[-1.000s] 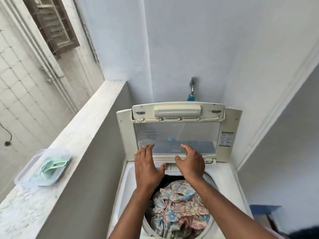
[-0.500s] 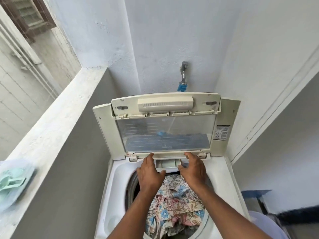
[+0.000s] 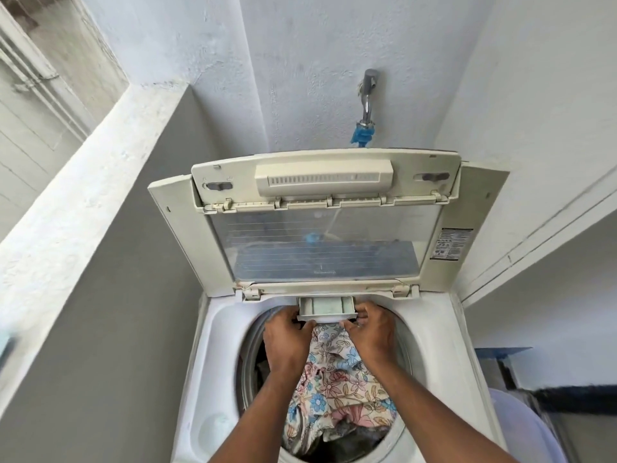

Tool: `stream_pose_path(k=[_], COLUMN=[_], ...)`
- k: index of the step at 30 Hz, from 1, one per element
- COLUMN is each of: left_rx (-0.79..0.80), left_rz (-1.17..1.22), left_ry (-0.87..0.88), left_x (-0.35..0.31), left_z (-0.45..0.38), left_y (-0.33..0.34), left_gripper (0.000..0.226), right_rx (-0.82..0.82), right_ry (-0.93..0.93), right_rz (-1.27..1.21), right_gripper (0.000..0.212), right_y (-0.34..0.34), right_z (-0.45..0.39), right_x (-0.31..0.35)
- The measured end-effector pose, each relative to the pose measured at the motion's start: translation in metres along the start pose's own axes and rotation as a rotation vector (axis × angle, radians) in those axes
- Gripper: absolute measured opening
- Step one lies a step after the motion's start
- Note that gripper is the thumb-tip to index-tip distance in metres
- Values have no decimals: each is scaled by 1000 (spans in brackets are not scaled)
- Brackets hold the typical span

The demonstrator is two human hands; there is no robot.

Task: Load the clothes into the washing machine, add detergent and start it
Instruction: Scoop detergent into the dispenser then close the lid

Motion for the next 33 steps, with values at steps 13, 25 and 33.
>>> stream_pose_path(k=[13,25,33], left_rx=[-29,-161,-184], left_rz=[220,453,462], left_ry=[-83,-291,-360], left_x=[-1,-7,-8], left_z=[-17,-27,-38], left_y=[11,20,26], left_gripper=[41,33,32], right_rx=[-64,-128,-176], right_ry=[-7,-28,-9], right_rz=[-168,-230,-151], right_gripper=[24,27,29], right_y=[0,0,12], right_z=[-8,-24,-28], right_x=[5,8,1])
Point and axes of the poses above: each hand's wrist, its own z-axis away from the middle knuckle, its own y-axis out of the palm, x = y × z, the point moved 2 cm from there along -z, towards the middle knuckle, and after that the axes turned 4 degrees about -z, right-handed, at the moved point
